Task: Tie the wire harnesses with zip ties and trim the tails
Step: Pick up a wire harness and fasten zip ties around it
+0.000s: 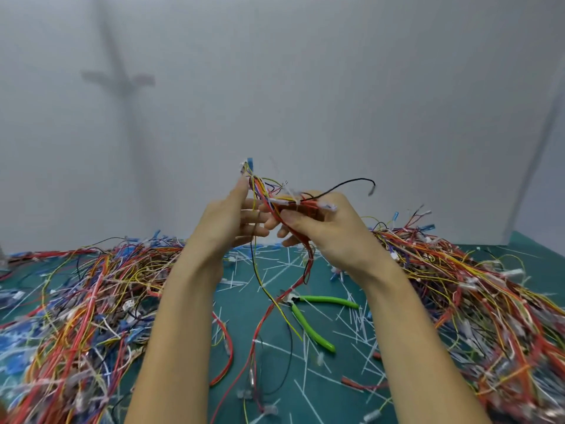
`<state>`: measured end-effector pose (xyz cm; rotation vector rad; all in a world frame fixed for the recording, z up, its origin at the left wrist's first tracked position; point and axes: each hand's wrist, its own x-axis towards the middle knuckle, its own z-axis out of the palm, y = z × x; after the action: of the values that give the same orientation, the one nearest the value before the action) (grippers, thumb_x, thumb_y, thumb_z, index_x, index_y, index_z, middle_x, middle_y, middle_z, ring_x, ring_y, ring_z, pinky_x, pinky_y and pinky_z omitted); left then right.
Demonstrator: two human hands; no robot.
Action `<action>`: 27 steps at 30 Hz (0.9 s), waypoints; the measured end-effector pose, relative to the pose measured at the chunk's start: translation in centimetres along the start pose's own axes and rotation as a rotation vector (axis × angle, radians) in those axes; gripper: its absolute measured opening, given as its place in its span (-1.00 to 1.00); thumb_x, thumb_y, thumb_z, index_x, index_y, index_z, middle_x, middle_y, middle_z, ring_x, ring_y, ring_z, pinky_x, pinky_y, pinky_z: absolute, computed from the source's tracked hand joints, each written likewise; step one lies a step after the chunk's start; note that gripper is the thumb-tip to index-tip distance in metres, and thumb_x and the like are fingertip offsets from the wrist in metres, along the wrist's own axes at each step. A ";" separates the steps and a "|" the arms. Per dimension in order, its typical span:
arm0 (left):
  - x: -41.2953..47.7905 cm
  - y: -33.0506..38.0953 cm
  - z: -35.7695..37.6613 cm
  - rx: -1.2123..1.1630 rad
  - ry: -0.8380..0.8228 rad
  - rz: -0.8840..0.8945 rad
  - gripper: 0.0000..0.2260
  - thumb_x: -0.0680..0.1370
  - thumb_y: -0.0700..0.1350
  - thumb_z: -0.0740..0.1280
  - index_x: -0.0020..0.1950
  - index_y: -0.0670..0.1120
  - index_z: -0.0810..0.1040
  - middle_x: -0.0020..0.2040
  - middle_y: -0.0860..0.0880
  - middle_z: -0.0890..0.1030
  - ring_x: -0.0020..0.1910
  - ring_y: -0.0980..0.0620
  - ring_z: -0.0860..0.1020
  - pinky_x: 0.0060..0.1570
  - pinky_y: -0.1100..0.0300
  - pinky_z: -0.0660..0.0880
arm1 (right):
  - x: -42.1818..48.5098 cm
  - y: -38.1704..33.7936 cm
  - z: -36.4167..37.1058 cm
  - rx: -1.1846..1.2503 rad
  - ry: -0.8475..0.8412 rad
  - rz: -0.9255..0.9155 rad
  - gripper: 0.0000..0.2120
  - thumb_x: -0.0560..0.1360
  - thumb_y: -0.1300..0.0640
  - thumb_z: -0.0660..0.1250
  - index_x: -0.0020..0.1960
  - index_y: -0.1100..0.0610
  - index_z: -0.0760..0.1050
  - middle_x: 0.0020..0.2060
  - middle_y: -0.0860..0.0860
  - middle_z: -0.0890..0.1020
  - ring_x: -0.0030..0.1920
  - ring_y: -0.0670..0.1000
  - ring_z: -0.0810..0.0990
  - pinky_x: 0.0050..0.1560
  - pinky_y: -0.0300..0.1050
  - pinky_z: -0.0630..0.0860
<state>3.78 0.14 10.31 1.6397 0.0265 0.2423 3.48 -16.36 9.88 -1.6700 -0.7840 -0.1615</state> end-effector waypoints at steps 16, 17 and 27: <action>-0.9 1.0 0.1 -0.609 -0.025 0.194 -0.52 0.35 -0.16 0.47 0.24 -0.22 0.51 -0.16 -0.06 0.72 -0.29 0.01 0.69 -0.23 0.27 0.59 | -1.2 0.2 -0.8 -0.219 -0.254 0.294 -0.79 0.59 -0.13 0.25 -0.03 -0.17 0.66 0.11 -0.22 0.67 0.12 -0.14 0.62 0.19 -0.19 0.55; -0.9 1.0 0.2 -0.618 0.013 0.194 -0.48 0.35 -0.18 0.48 0.29 -0.21 0.46 -0.19 -0.06 0.72 -0.30 -0.01 0.69 -0.25 0.26 0.59 | -1.3 -0.5 -0.9 -0.293 -0.301 0.289 -0.79 0.58 -0.21 0.19 -0.08 -0.40 0.60 0.05 -0.47 0.58 0.06 -0.29 0.60 0.08 -0.45 0.50; -0.2 -0.1 0.1 -0.597 0.254 0.202 -0.45 0.45 -0.35 0.46 0.37 -0.13 0.35 -0.03 -0.14 0.68 -0.31 0.04 0.67 -0.21 0.29 0.58 | -1.7 -2.0 -4.5 -0.353 -0.087 0.340 -0.31 0.39 -0.48 0.11 -0.18 0.12 0.65 -0.40 -0.01 0.68 -0.48 -0.10 0.50 -0.47 -0.24 0.46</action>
<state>3.65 0.05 10.19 1.0096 -0.0180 0.5566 2.39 -21.10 11.87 -2.1314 -0.5434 0.0132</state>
